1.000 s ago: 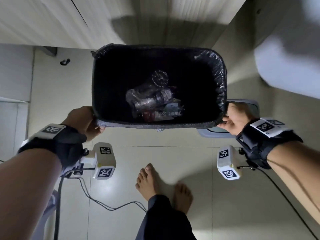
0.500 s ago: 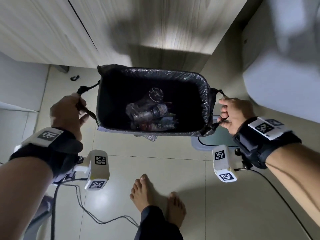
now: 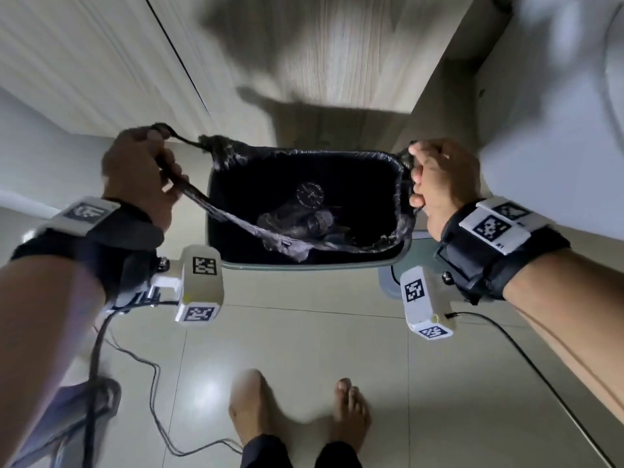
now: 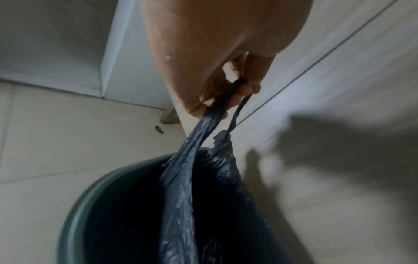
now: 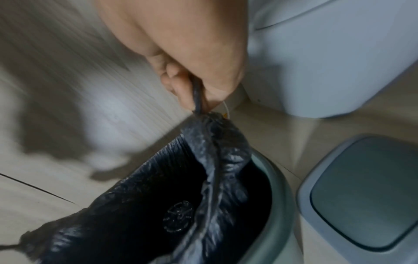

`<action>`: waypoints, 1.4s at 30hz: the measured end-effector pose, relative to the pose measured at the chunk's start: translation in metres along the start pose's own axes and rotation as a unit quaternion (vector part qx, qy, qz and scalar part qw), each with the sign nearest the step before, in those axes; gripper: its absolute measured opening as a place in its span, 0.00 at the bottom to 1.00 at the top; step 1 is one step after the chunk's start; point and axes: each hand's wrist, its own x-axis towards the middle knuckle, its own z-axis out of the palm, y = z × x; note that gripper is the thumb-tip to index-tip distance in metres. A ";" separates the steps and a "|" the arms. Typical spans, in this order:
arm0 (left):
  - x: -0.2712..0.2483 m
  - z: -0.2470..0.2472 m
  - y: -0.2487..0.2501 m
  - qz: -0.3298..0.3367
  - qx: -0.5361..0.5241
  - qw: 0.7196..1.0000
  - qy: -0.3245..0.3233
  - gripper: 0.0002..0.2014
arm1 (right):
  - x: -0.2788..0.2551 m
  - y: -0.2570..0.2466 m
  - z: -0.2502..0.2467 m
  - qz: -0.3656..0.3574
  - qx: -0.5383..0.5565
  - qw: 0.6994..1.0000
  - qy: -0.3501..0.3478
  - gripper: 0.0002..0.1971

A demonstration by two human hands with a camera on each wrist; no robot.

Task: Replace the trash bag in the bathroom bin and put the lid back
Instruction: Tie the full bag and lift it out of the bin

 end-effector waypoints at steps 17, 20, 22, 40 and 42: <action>-0.014 0.009 0.040 0.180 0.064 0.962 -0.194 0.10 | -0.066 -0.069 0.004 -0.251 -0.176 0.944 -0.120 0.10; -0.026 0.013 0.023 0.221 0.134 0.931 -0.257 0.06 | -0.070 -0.072 0.008 -0.195 -0.110 0.966 -0.126 0.11; -0.035 0.017 0.015 0.239 0.170 0.910 -0.293 0.11 | -0.071 -0.075 0.014 -0.183 -0.101 0.969 -0.134 0.11; -0.051 0.038 -0.005 0.206 0.288 0.846 -0.399 0.25 | -0.069 -0.095 0.039 -0.339 -0.361 0.836 -0.236 0.06; -0.053 0.043 -0.007 0.191 0.274 0.848 -0.412 0.24 | -0.072 -0.097 0.041 -0.358 -0.371 0.821 -0.246 0.05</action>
